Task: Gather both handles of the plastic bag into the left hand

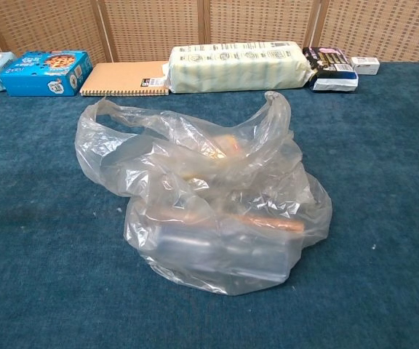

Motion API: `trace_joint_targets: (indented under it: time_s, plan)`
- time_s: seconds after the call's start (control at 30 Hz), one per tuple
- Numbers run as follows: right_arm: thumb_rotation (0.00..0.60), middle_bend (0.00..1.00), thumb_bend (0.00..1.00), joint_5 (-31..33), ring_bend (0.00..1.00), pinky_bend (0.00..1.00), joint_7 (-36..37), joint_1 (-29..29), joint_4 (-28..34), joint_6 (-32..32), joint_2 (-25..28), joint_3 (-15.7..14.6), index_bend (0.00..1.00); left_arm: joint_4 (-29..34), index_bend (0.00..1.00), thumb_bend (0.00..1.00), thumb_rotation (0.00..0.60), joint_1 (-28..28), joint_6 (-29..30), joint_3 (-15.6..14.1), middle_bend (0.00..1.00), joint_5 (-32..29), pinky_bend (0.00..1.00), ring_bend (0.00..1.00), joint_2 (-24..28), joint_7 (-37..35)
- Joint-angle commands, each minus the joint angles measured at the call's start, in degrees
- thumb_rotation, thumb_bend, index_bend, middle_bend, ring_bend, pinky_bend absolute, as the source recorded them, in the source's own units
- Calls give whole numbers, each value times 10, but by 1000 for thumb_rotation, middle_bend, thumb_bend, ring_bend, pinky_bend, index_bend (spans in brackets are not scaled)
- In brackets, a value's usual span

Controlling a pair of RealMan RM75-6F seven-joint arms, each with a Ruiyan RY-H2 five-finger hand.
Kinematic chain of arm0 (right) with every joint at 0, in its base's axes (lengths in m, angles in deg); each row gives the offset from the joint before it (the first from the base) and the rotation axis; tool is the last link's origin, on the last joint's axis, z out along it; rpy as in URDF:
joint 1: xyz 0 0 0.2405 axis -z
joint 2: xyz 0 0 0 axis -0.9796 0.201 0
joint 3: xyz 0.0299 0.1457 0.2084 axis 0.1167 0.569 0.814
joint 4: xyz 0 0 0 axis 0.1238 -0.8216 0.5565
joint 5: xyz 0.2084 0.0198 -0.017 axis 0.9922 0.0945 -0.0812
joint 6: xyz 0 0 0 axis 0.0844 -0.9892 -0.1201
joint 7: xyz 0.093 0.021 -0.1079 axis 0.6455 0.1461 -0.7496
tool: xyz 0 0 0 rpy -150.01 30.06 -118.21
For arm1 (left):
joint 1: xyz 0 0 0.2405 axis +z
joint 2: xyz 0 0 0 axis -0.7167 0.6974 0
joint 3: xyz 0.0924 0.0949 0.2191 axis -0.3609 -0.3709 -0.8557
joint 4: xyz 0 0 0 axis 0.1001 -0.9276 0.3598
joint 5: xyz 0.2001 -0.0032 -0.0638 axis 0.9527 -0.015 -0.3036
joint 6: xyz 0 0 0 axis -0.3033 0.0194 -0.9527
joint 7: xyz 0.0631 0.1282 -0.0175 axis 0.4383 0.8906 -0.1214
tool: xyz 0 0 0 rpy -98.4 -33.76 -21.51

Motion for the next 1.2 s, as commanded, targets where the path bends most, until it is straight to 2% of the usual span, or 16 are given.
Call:
trace_joint_targets:
  time_s: [0.03, 0.47, 0.8, 1.0, 1.2]
  plan:
    - [243, 383, 198, -1, 375, 327, 0, 2, 1, -2, 0, 0, 305, -4, 236, 0, 0, -23, -26, 5, 231, -4, 196, 194, -4, -8]
    - [244, 383, 198, 4, 375, 327, 14, 20, -9, -23, 3, 1, 305, -18, 236, 0, 0, -118, -134, 28, 232, -37, 213, 194, -70, -7]
    - [246, 382, 198, 7, 375, 326, 30, 27, -23, -28, -1, 3, 305, -35, 235, 0, 0, -178, -177, 57, 232, -79, 225, 194, -136, -16]
    - [244, 383, 198, 11, 375, 326, 39, 29, -32, -28, -2, 5, 305, -32, 236, 0, 0, -201, -205, 84, 232, -91, 230, 194, -157, -106]
    - [243, 383, 198, 12, 375, 326, 46, 31, -38, -26, -5, 5, 305, -26, 235, 0, 0, -202, -200, 107, 232, -80, 236, 194, -170, -205]
